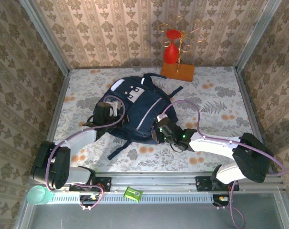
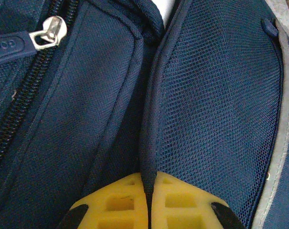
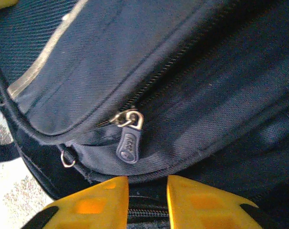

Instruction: Pack the student bag

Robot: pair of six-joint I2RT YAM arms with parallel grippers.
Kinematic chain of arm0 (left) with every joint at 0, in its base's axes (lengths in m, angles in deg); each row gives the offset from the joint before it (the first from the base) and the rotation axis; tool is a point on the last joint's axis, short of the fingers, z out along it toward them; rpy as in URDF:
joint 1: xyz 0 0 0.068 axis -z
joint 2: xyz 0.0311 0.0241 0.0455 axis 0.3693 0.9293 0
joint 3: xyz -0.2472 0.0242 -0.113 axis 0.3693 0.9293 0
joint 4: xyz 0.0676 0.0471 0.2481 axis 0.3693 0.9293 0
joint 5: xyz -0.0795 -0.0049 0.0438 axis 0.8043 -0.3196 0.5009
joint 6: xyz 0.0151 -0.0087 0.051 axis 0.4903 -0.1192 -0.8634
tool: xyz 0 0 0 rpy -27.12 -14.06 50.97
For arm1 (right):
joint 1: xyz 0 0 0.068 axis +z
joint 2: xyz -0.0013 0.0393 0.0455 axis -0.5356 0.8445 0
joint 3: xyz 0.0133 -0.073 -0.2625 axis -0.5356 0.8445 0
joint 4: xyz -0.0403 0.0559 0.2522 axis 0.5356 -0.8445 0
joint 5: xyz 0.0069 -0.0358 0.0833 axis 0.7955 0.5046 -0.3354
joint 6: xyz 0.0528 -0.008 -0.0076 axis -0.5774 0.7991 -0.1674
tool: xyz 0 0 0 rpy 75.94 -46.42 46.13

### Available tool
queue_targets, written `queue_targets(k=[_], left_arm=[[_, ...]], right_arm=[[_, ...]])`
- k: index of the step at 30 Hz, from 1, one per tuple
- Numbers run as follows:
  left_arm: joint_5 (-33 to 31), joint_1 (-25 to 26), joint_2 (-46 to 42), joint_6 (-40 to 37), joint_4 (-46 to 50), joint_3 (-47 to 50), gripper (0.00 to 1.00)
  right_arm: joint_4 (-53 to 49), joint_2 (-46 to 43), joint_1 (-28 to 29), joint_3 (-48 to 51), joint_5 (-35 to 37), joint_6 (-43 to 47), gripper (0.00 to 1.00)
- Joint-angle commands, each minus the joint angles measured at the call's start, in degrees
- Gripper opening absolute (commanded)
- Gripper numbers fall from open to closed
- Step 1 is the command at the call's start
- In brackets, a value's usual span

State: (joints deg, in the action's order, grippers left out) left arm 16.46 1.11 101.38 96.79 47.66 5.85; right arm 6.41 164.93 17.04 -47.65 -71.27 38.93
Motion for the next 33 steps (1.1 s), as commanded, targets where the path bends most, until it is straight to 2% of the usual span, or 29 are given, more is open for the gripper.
queue_targets(k=[1, 11, 22, 28, 33], left_arm=[[-2.2, -0.2, 0.9, -1.2, 2.7, -0.6, 0.0], [-2.2, 0.0, 0.9, -1.3, 2.9, -0.7, 0.0], [-2.1, 0.0, 1.4, -1.6, 2.7, -0.7, 0.0], [-2.4, 0.0, 1.4, -1.7, 3.0, -0.8, 0.0], [-3.5, -0.2, 1.2, -1.8, 3.6, -1.1, 0.0]], right_arm=[[1.2, 0.9, -1.1, -1.9, -2.9, 6.4, 0.33], [4.2, 4.8, -3.1, -3.4, -6.7, 11.6, 0.35], [14.4, 8.9, -6.2, -1.7, -13.1, 14.0, 0.38], [19.6, 8.8, -6.1, 1.3, -12.5, 13.1, 0.25], [24.6, 5.9, -6.1, 6.7, -10.6, 10.7, 0.08]])
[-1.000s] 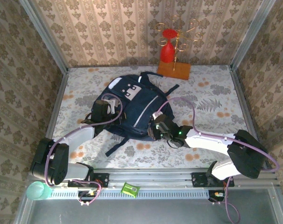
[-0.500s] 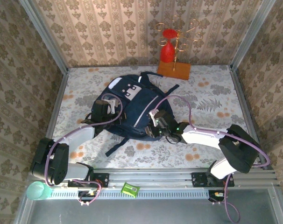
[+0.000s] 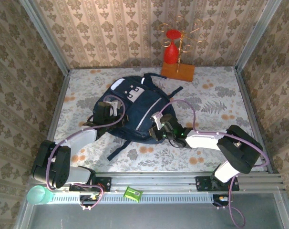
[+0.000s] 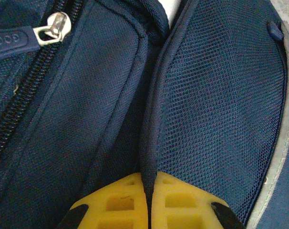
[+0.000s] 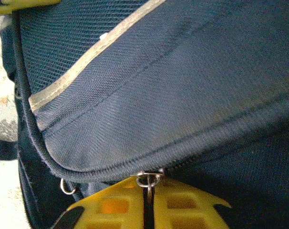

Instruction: Pack the student bag

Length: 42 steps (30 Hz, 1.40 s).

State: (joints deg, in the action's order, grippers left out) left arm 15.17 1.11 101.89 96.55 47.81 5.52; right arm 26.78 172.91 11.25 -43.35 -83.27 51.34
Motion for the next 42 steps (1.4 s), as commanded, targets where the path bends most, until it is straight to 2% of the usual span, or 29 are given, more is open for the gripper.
queue_targets(k=[1, 7, 10, 13, 16, 17, 19, 21, 24, 27, 30, 36, 42], left_arm=[[-2.6, -0.3, 0.6, -1.6, 3.8, -0.8, 0.0], [-4.4, -1.3, 0.2, -2.5, 5.1, -1.5, 0.0], [-6.6, -1.5, 0.3, -4.1, 6.4, -2.1, 0.0], [-8.7, -1.8, 0.3, -5.4, 7.8, -2.6, 0.0], [-9.8, -1.8, -0.4, -6.1, 8.1, -3.1, 0.0], [-9.8, -1.8, -0.9, -6.2, 8.0, -3.2, 0.03], [-10.1, -1.5, -2.5, -7.0, 7.8, -3.4, 0.29], [-11.9, -0.6, -5.2, -8.3, 8.3, -3.3, 0.44], [-17.9, 3.0, -10.9, -12.3, 8.8, -2.2, 0.56], [-23.3, 10.9, -16.2, -19.3, 6.7, 0.0, 0.64], [-23.5, 18.6, -19.0, -27.1, 3.1, 2.6, 0.7], [-20.6, 27.9, -17.0, -39.5, -1.4, 4.5, 0.72], [-23.3, 31.5, -9.7, -45.7, 0.7, -0.2, 0.67]], right_arm=[[4.4, -2.7, -0.3, 3.0, 1.8, -2.0, 0.07], [-0.6, -5.6, -0.9, 3.3, 7.2, -3.8, 0.0], [-5.8, -6.0, -2.4, 1.2, 9.9, -5.8, 0.0], [-8.8, -6.5, -3.9, -0.1, 9.2, -6.9, 0.0], [-8.0, -7.4, -3.8, -0.2, 4.4, -6.1, 0.0], [-7.4, -7.9, -3.8, -0.1, 2.5, -5.8, 0.0], [-7.2, -8.8, -3.8, -0.2, -0.6, -5.3, 0.0], [-8.4, -8.8, -3.8, -1.2, -2.6, -4.7, 0.0], [-11.8, -11.1, -3.8, -3.1, -4.5, -4.8, 0.0], [-13.8, -11.8, -3.8, -4.6, -6.8, -6.0, 0.0], [-14.1, -12.8, -3.8, -5.2, -8.5, -7.3, 0.0], [-13.9, -13.5, -3.8, -6.4, -10.9, -8.6, 0.0], [-14.3, -14.8, -3.8, -7.0, -11.7, -8.9, 0.0]])
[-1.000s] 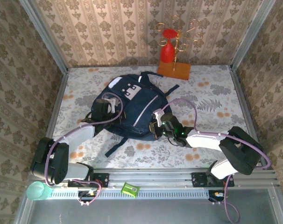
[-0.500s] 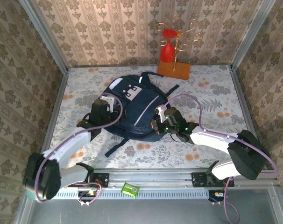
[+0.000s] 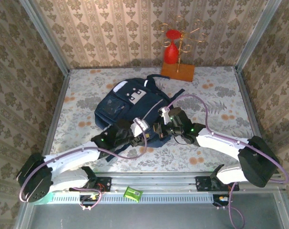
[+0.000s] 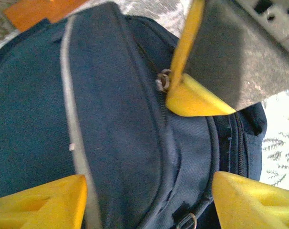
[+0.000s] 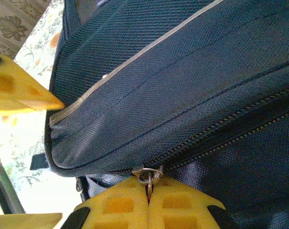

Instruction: Pack the student bag

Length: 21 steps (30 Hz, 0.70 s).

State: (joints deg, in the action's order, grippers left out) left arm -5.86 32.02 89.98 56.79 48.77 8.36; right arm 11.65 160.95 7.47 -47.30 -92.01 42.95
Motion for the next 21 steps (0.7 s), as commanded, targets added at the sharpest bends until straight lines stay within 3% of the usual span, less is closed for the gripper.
queue_targets(k=[1, 5, 8, 10, 12, 16, 21], left_arm=[[-3.2, 0.6, 3.5, -6.3, -0.2, -3.6, 0.65], [-5.3, 0.6, 7.2, -7.7, -0.7, -4.9, 0.51], [-6.3, 0.5, 7.7, -7.4, -1.3, -5.1, 0.32], [-5.6, 0.4, 6.7, -7.7, -1.4, -4.5, 0.12], [-5.1, 0.3, 4.9, -8.3, -2.5, -2.9, 0.0], [-1.3, -1.5, -0.5, -8.2, -5.1, 1.3, 0.0], [1.7, -4.7, -5.7, -5.6, -8.3, 5.7, 0.0]], right_arm=[[0.9, -3.0, -0.1, -3.0, -3.1, -0.5, 0.0], [1.5, -3.5, 0.0, -2.5, -3.8, -0.9, 0.0], [-0.2, -3.9, -0.1, -2.4, -2.2, -0.1, 0.0], [-3.1, -4.3, -0.3, -2.4, 1.6, 0.5, 0.0], [-6.4, -4.2, -0.8, -2.7, 6.3, 0.6, 0.0], [-14.0, -2.7, -1.5, -4.8, 19.3, 0.1, 0.0], [-16.4, -0.8, -4.2, -7.6, 25.3, 0.8, 0.0]])
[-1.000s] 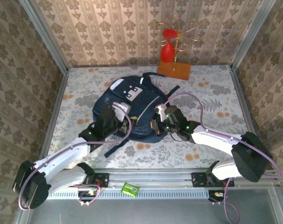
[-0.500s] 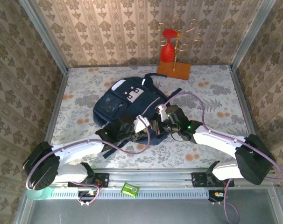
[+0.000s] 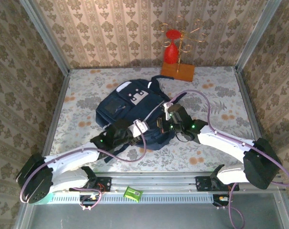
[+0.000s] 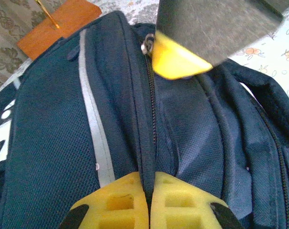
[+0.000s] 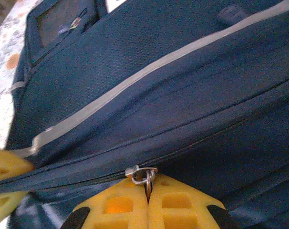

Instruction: Pack the student bag

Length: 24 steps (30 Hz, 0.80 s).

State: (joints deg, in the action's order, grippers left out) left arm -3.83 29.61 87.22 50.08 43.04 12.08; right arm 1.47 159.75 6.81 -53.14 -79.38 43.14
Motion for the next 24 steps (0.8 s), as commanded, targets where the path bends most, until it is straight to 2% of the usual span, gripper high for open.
queue_targets(k=[1, 5, 8, 10, 11, 15, 17, 20, 24], left_arm=[[-0.3, -2.7, -3.5, 1.6, -2.6, 2.6, 0.0], [-2.6, -3.7, -6.0, 4.3, -3.2, 4.8, 0.0], [-11.0, -5.4, -7.9, 8.6, -2.7, 6.5, 0.0], [-14.9, -7.6, -9.4, 12.5, -1.0, 7.1, 0.0], [-13.7, -9.0, -10.0, 13.5, -0.3, 7.3, 0.04], [-11.0, -10.3, -11.3, 15.0, 3.1, 5.7, 0.36], [-7.0, -10.2, -12.0, 16.0, 4.6, 4.2, 0.48], [-0.7, -9.7, -13.5, 17.4, 5.9, 2.1, 0.57], [-0.2, -6.5, -12.4, 13.6, 5.4, -0.3, 0.62]], right_arm=[[-6.4, 1.0, -4.6, -2.5, 12.7, 0.6, 0.0], [-6.5, 3.0, -7.4, -5.3, 11.2, 1.4, 0.0], [-5.9, 3.6, -7.4, -6.3, 8.8, 2.2, 0.0], [-2.5, 2.9, -6.6, -5.2, 3.5, 2.9, 0.0], [-0.9, 2.5, -5.9, -4.5, 1.3, 3.3, 0.0], [3.0, 1.1, -2.0, -3.3, -3.5, 3.1, 0.0], [4.9, 0.5, -0.9, -2.8, -5.3, 2.1, 0.0], [5.4, 0.0, 1.1, -3.1, -6.3, 1.6, 0.0], [4.7, 0.2, 3.3, -4.4, -6.7, 2.2, 0.0]])
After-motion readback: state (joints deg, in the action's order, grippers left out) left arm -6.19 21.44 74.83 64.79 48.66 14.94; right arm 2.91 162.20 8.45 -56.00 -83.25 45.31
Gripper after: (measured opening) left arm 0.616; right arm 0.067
